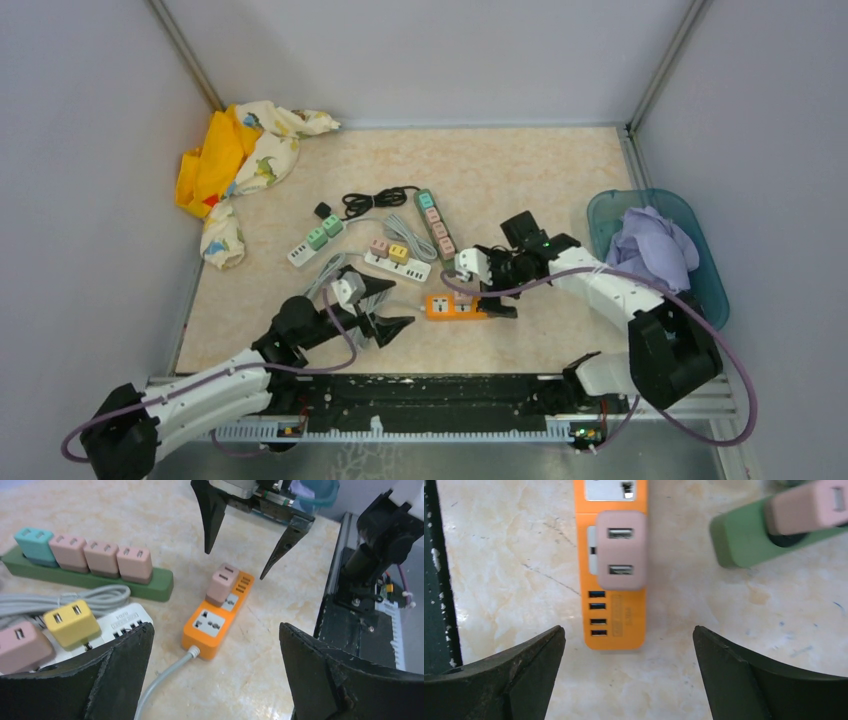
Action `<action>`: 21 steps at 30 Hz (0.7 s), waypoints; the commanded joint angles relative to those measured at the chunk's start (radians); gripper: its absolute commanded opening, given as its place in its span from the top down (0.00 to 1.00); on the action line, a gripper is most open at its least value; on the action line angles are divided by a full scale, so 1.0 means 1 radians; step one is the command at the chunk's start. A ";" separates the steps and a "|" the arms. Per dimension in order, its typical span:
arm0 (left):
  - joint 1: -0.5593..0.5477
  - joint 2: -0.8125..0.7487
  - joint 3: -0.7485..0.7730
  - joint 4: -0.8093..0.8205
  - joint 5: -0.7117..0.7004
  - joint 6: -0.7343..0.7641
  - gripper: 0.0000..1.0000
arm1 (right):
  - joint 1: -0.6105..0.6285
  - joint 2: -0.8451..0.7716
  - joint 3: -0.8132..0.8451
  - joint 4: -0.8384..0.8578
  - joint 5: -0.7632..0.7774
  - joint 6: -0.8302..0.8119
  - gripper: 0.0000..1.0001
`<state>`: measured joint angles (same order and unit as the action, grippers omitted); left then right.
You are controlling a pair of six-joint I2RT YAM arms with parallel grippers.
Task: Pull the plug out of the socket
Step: Place the socket at the center of the board.
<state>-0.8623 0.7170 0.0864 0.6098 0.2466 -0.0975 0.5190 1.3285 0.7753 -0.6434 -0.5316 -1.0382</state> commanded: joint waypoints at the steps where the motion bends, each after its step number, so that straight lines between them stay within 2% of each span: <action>1: -0.004 -0.109 0.021 0.084 -0.044 -0.024 0.00 | -0.095 -0.091 0.085 -0.041 -0.107 0.004 0.01; 5: -0.004 -0.157 0.042 -0.001 -0.049 0.005 0.00 | -0.119 -0.156 0.133 -0.093 -0.148 0.004 0.01; 7: -0.003 -0.152 0.073 -0.064 -0.037 0.009 0.00 | -0.119 -0.161 0.218 -0.174 -0.179 -0.008 0.01; 11: -0.003 -0.104 0.098 -0.098 0.002 0.005 0.00 | -0.118 -0.068 0.397 -0.373 -0.255 0.000 0.01; 15: -0.004 -0.043 0.096 -0.058 0.026 0.002 0.00 | -0.117 0.049 0.495 -0.598 -0.448 -0.157 0.02; 16: -0.003 -0.025 0.100 -0.054 0.044 0.009 0.00 | -0.117 0.043 0.477 -0.595 -0.483 -0.177 0.03; 21: -0.004 0.116 0.160 -0.131 0.112 0.124 0.00 | -0.117 -0.110 0.245 -0.254 -0.551 -0.128 0.01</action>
<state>-0.8623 0.7506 0.1726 0.5331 0.2852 -0.0666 0.4030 1.3365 1.1370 -1.0378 -0.9394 -1.1446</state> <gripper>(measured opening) 0.998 0.987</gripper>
